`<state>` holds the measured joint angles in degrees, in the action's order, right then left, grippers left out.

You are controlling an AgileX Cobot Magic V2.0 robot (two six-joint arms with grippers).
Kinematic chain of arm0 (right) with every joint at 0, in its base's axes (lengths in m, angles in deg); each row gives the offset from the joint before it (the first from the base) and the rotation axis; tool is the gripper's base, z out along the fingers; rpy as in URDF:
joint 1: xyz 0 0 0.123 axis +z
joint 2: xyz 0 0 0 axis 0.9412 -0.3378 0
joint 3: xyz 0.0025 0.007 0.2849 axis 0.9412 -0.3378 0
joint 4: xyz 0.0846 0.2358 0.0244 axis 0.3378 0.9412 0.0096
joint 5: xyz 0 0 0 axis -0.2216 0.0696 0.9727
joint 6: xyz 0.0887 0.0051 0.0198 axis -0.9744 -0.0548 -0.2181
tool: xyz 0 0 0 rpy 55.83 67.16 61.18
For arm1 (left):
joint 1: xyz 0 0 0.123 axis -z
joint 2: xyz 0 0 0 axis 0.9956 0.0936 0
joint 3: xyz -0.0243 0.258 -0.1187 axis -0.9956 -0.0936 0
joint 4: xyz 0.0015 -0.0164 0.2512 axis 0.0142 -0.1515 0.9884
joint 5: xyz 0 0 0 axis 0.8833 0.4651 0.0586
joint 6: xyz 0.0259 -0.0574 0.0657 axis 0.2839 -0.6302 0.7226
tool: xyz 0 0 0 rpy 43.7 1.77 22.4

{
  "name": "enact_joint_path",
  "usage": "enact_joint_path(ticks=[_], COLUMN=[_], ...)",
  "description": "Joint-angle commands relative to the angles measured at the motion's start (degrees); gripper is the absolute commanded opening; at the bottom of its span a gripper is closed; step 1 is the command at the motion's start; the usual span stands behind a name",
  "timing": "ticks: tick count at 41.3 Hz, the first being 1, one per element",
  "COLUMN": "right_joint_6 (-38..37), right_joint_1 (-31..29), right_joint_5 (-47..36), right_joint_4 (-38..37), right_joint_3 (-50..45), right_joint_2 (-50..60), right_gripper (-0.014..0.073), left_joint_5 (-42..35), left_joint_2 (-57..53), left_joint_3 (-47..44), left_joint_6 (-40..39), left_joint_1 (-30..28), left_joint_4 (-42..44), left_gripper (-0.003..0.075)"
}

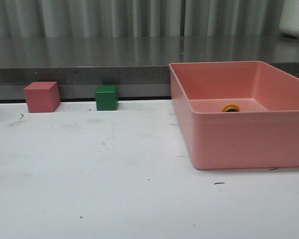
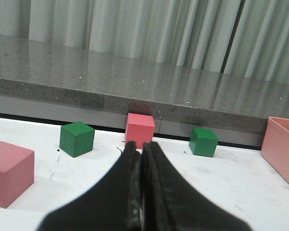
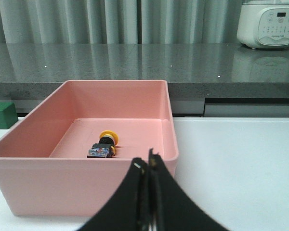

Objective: Place and stand button with both arms

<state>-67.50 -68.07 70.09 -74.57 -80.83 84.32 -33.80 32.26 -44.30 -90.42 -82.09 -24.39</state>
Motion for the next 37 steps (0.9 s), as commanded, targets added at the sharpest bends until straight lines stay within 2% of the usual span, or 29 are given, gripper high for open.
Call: enact_joint_path(ticks=[1,26,33,37], right_joint_6=[0.35,0.35,0.35,0.35], right_joint_1=[-0.26,-0.26,-0.26,-0.26], right_joint_5=[-4.78,-4.78,-6.45,-4.32], right_joint_4=[-0.01,-0.01,-0.01,-0.01], right_joint_3=[0.21,0.21,0.52,3.60], right_joint_2=[1.03,1.03,1.03,1.03], right_gripper=[-0.0068,-0.0068,-0.0068,-0.0068], left_joint_5=[-4.72,-4.72,-9.93,-9.66], left_joint_2=[-1.30,-1.30,-1.30,-1.30], left_joint_3=[-0.91,-0.91,-0.49,2.20], left_joint_6=[-0.19,-0.19,-0.19,-0.19], left_joint_1=[0.31,0.31,0.31,0.31], left_joint_4=[-0.19,-0.19,-0.19,-0.19], left_gripper=[-0.0020,-0.0020,-0.0020,-0.0020])
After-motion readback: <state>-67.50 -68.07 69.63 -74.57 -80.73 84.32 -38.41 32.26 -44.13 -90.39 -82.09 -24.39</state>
